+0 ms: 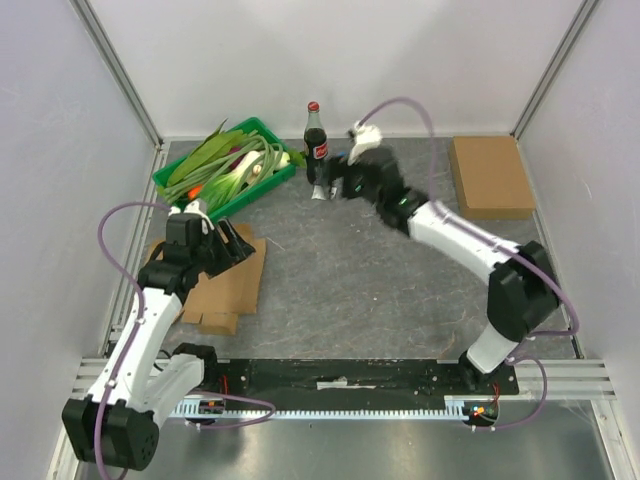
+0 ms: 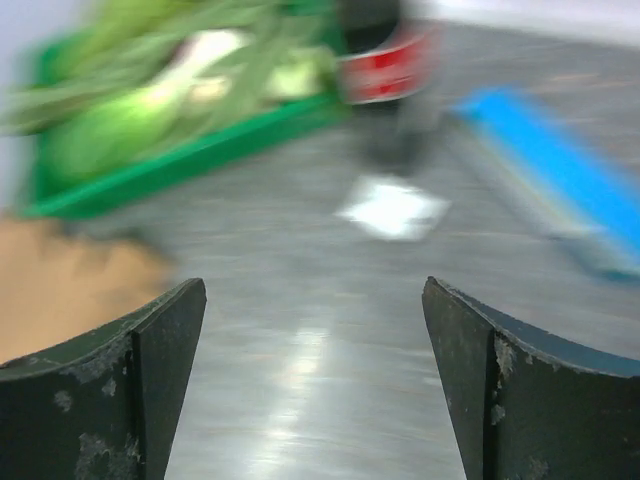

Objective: Fold the paper box

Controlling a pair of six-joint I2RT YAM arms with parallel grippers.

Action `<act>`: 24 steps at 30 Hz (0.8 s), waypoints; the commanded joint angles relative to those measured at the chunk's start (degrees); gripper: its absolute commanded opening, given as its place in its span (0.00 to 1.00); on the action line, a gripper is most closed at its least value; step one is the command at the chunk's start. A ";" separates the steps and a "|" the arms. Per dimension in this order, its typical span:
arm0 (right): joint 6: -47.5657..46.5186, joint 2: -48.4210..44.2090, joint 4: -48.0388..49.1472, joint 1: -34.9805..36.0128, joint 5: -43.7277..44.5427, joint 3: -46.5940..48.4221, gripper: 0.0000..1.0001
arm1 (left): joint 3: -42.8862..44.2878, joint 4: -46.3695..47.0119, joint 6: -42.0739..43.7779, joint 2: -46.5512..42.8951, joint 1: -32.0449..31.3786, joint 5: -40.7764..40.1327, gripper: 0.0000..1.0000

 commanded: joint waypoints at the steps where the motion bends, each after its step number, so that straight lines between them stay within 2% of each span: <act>1: 29.65 7.54 38.30 10.18 -23.08 -13.65 0.93 | -2.06 -1.03 -10.10 -3.51 0.50 -2.11 0.73; 2: 33.16 9.47 41.46 11.94 -24.22 -13.73 0.92 | -2.50 -1.04 -10.73 -4.39 0.58 -2.38 0.73; 3: 38.07 13.23 48.63 15.00 -24.67 -13.91 0.91 | -3.02 -1.12 -11.17 -6.14 0.58 -2.55 0.73; 6: 44.16 17.91 54.23 18.62 -23.27 -15.57 0.85 | -2.51 -2.35 -11.97 -9.31 0.58 -2.56 0.72; 8: 45.67 19.32 54.50 19.68 -20.12 -17.15 0.79 | -2.24 -2.97 -11.18 -12.65 0.58 -2.47 0.70; 11: 46.29 24.41 52.66 21.79 -19.49 -16.37 0.76 | -0.23 -4.11 -9.60 -15.11 0.58 -3.35 0.70; 15: 48.05 29.08 53.89 23.55 -17.56 -15.94 0.74 | 1.62 -4.73 -7.75 -14.68 0.58 -1.86 0.69; 19: 49.98 34.00 53.36 25.48 -15.73 -11.89 0.64 | 2.59 -4.82 -6.26 -13.54 0.58 -0.27 0.68; 20: 50.94 35.05 53.18 25.92 -14.93 -11.36 0.61 | 3.12 -4.82 -5.99 -13.54 0.58 -0.01 0.68; 21: 50.95 35.50 53.36 26.28 -14.48 -11.01 0.50 | 3.56 -4.47 -5.47 -13.45 0.58 0.34 0.67; 22: 51.04 36.03 52.84 26.11 -14.22 -10.57 0.33 | 4.00 -4.29 -4.16 -13.10 0.67 0.69 0.67; 24: 49.12 37.17 51.69 25.76 -15.00 -8.82 0.24 | 5.05 -3.59 -2.48 -11.44 0.58 3.23 0.67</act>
